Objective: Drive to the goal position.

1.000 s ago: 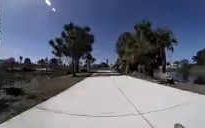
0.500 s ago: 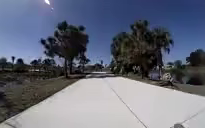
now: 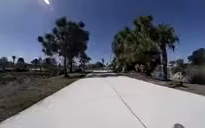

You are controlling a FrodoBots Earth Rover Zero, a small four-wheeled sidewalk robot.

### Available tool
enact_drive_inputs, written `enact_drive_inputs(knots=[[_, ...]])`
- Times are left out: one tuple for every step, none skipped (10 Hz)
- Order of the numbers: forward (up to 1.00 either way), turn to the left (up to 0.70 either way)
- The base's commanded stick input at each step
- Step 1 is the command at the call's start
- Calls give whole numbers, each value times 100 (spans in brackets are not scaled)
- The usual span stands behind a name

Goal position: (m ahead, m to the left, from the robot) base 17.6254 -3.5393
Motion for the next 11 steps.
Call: enact_drive_inputs(knots=[[100, 0], [100, 0], [100, 0], [100, 0], [100, 0], [100, 0], [100, 0], [100, 0], [100, 0], [100, -6], [100, -30]])
